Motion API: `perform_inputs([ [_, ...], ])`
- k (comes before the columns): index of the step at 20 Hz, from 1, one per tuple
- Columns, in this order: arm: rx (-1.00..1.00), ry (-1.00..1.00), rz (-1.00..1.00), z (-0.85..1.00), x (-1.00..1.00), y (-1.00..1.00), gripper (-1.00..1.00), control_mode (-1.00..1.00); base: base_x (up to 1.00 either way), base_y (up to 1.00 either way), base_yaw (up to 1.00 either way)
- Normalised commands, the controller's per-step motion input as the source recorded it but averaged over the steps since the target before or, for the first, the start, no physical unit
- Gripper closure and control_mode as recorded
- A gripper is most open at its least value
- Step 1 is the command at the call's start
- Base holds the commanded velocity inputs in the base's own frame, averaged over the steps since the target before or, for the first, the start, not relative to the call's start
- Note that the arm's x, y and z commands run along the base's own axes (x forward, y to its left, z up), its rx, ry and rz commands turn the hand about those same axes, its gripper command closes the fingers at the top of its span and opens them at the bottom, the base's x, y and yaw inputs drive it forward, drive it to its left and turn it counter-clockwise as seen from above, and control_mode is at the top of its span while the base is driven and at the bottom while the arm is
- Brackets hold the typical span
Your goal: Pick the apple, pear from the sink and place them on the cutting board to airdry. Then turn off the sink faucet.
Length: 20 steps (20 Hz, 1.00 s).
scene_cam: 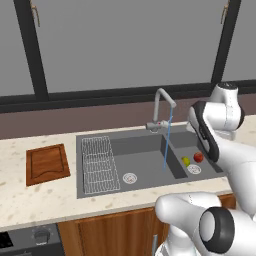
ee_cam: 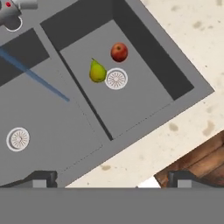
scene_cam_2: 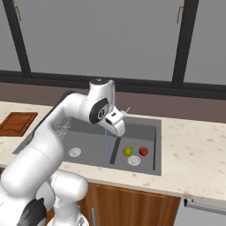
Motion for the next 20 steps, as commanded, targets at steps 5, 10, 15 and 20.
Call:
perform_inputs([
  [5, 0.08, 0.07, -0.07, -0.19, 0.18, -0.13, -1.0, -1.0, 0.0, 0.0, 0.0],
  [10, 0.0, 0.06, -0.09, -0.22, 0.19, -0.07, -1.0, -1.0, 0.0, 0.0, 0.0],
  [15, 0.01, 0.05, -0.07, -0.23, 0.15, -0.09, -1.0, -1.0, 0.0, 0.0, 0.0],
  [20, 0.02, 0.05, -0.05, -0.3, 0.19, -0.14, -1.0, -1.0, 0.0, 0.0, 0.0],
])
